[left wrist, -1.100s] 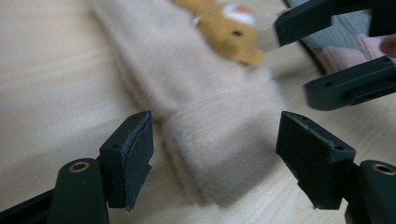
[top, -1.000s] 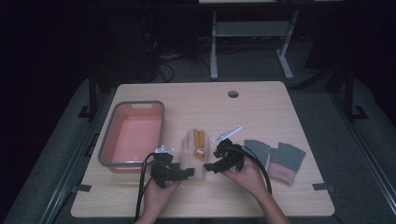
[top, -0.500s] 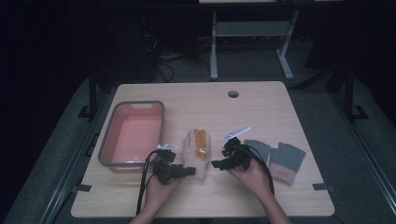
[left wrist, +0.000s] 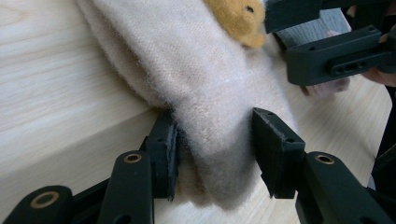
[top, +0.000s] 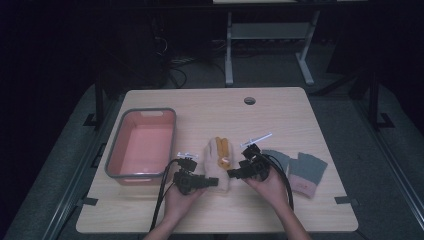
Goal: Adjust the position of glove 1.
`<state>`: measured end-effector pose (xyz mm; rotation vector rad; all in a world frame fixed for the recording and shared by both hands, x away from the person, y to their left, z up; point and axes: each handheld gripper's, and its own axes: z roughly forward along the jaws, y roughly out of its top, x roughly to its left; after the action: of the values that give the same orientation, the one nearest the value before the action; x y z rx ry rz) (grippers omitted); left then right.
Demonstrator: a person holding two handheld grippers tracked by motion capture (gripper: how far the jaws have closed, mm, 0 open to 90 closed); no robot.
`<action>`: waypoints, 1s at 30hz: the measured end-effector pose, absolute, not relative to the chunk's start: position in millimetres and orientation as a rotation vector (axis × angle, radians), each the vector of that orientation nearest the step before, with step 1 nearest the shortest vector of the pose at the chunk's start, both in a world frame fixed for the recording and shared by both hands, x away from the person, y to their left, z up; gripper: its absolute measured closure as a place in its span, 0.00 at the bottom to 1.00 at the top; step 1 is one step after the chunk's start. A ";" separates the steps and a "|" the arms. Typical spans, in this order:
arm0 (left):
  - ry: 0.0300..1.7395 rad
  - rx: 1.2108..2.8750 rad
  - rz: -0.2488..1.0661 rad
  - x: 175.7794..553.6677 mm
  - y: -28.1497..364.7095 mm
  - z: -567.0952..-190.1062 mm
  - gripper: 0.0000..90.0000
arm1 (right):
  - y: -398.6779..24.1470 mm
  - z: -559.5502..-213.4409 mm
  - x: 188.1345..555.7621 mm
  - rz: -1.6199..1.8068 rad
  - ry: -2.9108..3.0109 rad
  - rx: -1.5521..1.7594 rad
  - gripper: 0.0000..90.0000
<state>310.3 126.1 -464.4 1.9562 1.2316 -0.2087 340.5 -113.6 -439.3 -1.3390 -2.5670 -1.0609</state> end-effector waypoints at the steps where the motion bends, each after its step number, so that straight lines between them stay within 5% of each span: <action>1: 1.230 1.955 -0.213 311.3 125.1 -464.8 0.59 | -113.3 -440.5 341.5 -1.067 -2.553 -1.342 0.37; 9: 1.232 1.913 -0.237 311.0 130.0 -461.3 0.46 | -110.9 -445.3 350.8 -1.042 -2.435 -1.410 0.41; 15: 1.242 1.924 -0.237 312.6 134.5 -465.0 0.60 | -107.2 -453.4 354.4 -1.015 -2.343 -1.484 0.42; 30: 1.182 1.961 -0.228 314.2 134.5 -468.5 0.66 | -94.8 -461.0 347.8 -1.039 -2.238 -1.579 0.62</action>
<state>314.2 134.5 -468.5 1.9607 1.1820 -0.2276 347.8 -94.8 -461.0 -1.5789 -2.2378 -1.0391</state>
